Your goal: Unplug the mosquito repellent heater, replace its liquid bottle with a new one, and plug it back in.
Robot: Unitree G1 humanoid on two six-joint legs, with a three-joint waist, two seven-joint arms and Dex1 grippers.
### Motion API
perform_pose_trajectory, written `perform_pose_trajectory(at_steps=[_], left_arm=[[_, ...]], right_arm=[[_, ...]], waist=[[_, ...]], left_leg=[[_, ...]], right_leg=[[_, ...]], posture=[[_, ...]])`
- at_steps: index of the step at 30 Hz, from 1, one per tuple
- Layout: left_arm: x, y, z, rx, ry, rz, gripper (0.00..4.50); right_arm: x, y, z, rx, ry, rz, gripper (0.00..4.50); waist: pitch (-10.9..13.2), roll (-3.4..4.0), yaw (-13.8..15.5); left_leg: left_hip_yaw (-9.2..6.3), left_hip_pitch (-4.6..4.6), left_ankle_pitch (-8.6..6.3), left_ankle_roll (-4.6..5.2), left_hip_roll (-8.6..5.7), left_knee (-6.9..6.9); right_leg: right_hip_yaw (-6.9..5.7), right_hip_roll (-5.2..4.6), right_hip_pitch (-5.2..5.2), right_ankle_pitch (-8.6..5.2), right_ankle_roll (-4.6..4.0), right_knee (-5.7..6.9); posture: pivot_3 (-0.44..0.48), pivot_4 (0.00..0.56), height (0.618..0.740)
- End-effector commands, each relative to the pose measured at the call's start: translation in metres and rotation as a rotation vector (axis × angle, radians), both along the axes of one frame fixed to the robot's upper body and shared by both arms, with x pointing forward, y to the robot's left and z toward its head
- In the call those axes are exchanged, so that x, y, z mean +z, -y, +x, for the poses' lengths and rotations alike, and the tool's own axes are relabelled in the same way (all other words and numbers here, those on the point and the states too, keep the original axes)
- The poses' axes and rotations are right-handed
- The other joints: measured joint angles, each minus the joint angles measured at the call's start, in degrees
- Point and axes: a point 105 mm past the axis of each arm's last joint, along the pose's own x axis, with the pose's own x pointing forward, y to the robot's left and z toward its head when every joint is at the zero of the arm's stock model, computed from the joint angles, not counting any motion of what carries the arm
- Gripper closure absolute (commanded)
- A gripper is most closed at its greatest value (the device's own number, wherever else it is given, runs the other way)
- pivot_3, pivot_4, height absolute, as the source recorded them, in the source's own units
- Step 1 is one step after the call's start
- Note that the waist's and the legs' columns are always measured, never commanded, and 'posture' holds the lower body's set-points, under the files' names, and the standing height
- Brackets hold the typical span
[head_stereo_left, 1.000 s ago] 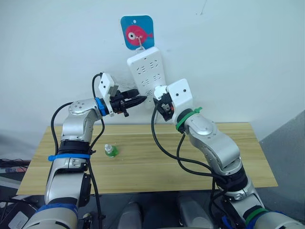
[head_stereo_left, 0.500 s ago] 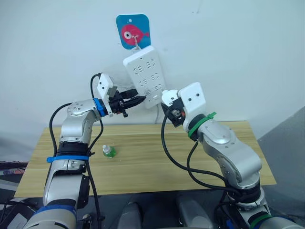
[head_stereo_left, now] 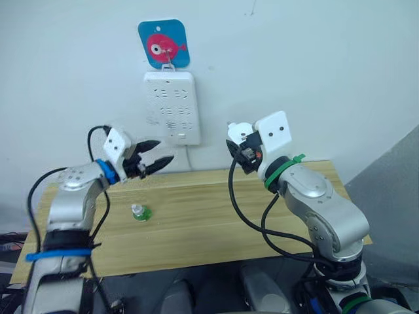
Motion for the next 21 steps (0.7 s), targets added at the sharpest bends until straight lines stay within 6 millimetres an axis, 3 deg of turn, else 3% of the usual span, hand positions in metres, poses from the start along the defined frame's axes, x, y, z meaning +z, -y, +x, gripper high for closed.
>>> perform_pose_trajectory(at_steps=[1, 7, 11, 15, 21], left_arm=[[0.031, 0.012, -0.015, -0.069, 0.139, 0.024, 0.0], [0.031, 0.082, -0.04, -0.317, 0.172, -0.008, 0.0], [0.037, 0.118, -0.034, -0.356, 0.197, -0.117, 0.0], [0.047, 0.137, -0.021, -0.343, 0.232, -0.22, 0.0], [0.053, 0.156, -0.022, -0.417, 0.248, -0.274, 0.0]], right_arm=[[0.019, 0.005, -0.007, 0.023, 0.073, 0.09, 1.55], [0.024, 0.021, -0.004, 0.037, -0.034, 0.422, 1.55], [0.025, 0.029, -0.004, 0.044, -0.118, 0.656, 1.55], [0.029, 0.031, -0.007, 0.078, -0.173, 0.838, 1.55], [0.032, 0.035, -0.01, 0.092, -0.231, 0.979, 1.55]], waist=[[0.04, 0.01, 0.48], [0.05, 0.01, 2.21], [0.07, 0.04, 2.53], [0.1, 0.1, 2.39], [0.13, 0.16, -0.23]], left_leg=[[0.01, 0.0, 0.0, 0.0, 0.0, 0.01], [0.13, 0.01, 0.0, 0.0, -0.05, 0.04], [0.13, 0.01, 0.0, 0.0, -0.15, 0.04], [0.15, 0.02, 0.0, 0.0, -0.17, 0.06], [0.2, 0.02, -0.01, 0.02, -0.17, 0.02]], right_leg=[[0.0, -0.04, 0.01, 0.0, 0.0, 0.0], [0.07, -0.07, 0.07, 0.0, 0.02, -0.06], [0.06, -0.04, 0.06, 0.01, 0.01, -0.04], [0.09, -0.02, 0.06, 0.01, 0.01, -0.01], [0.16, 0.0, 0.05, 0.01, 0.01, -0.01]], posture=[[-0.177, 0.197, 0.729], [-0.172, 0.195, 0.729], [-0.19, 0.191, 0.729], [-0.216, 0.192, 0.729], [-0.236, 0.194, 0.729]])
